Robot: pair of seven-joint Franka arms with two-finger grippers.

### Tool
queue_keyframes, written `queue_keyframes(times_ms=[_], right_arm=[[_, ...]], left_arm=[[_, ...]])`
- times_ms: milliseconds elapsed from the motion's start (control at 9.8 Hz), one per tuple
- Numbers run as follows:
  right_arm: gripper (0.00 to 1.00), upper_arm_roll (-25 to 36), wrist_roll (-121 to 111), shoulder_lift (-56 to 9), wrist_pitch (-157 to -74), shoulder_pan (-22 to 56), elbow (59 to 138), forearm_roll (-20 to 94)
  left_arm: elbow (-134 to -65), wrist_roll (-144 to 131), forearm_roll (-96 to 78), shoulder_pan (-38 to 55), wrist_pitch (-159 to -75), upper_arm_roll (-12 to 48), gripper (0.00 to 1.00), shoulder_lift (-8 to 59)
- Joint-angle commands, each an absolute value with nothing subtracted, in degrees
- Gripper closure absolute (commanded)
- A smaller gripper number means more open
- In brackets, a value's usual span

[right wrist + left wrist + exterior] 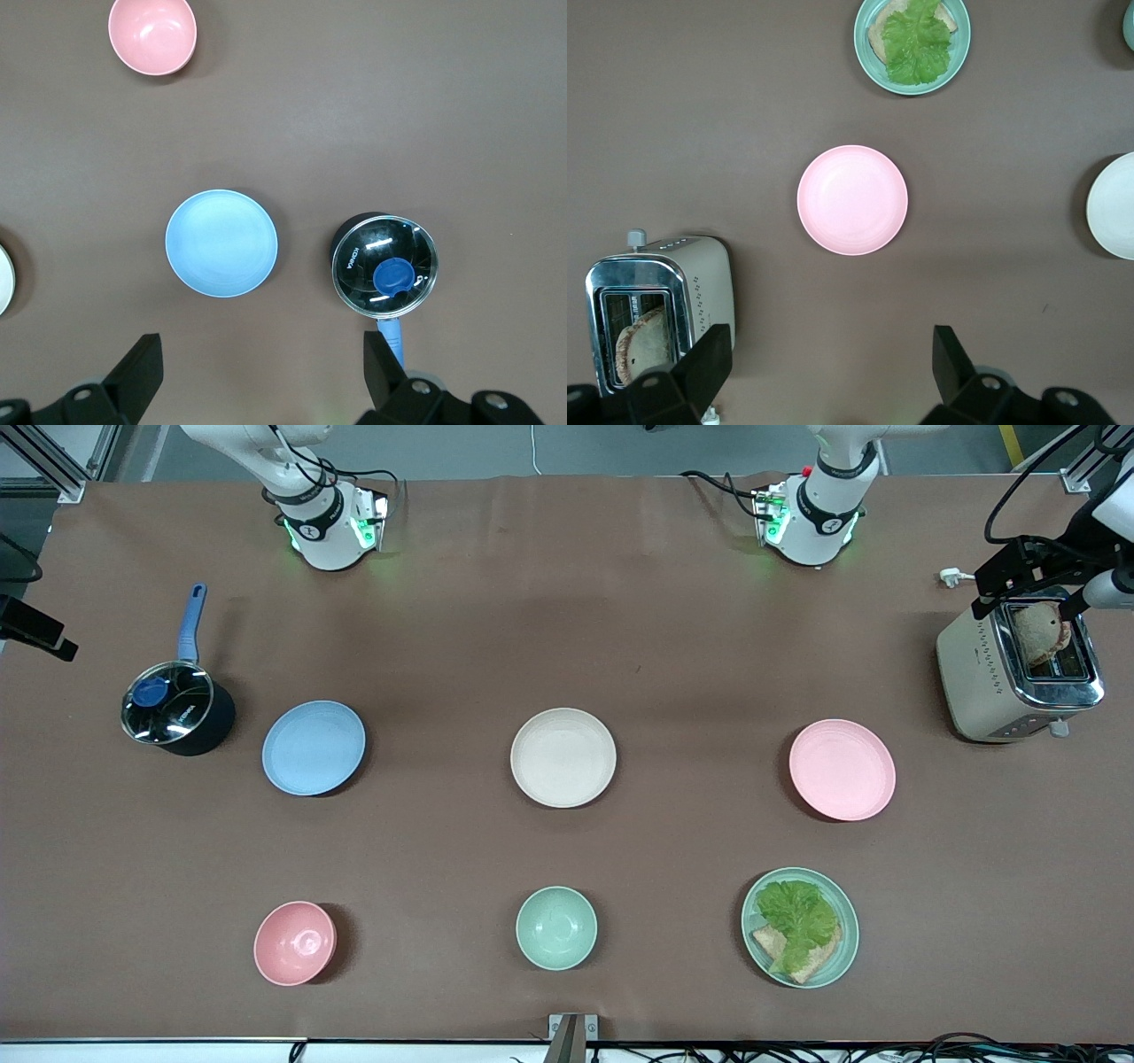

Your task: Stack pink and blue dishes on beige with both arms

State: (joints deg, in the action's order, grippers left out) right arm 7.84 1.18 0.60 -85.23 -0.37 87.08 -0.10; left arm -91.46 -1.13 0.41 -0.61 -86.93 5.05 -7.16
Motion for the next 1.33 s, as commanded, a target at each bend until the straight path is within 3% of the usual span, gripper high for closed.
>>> queue_keyframes(times_ms=[0,408,612,714,918,1224], right_arm=[[0.00,7.9,0.5,2.2,-85.4,-0.6,88.7,0.8],[0.00,7.8,-6.8,-0.3,-85.5,0.0,88.4,-0.1],[0.00,8.9,-11.5,-4.8,-86.7,-0.7,89.2,0.9],[0.00,9.2,-11.6,-6.3,-89.8,-0.6,91.6,1.5],[0.00,9.8,-13.1,-6.4,-103.2,-0.7,104.0,4.0],[0.00,9.8,-19.9,-10.3,-122.7,-0.4,117.7,11.1]], left_arm=[[-91.1,0.0,1.4,-1.0,-84.4,5.5,0.00,-5.9],[-91.5,1.0,2.0,-2.7,-84.4,4.5,0.00,-3.4],[-97.8,1.4,1.8,-3.9,-93.2,4.5,0.00,-0.4],[-105.0,2.3,1.8,-5.2,-103.3,4.5,0.00,0.1],[-111.9,8.8,1.6,-8.6,-118.2,4.7,0.00,5.2],[-111.4,23.8,-8.5,-13.6,-124.7,4.7,0.00,17.1]])
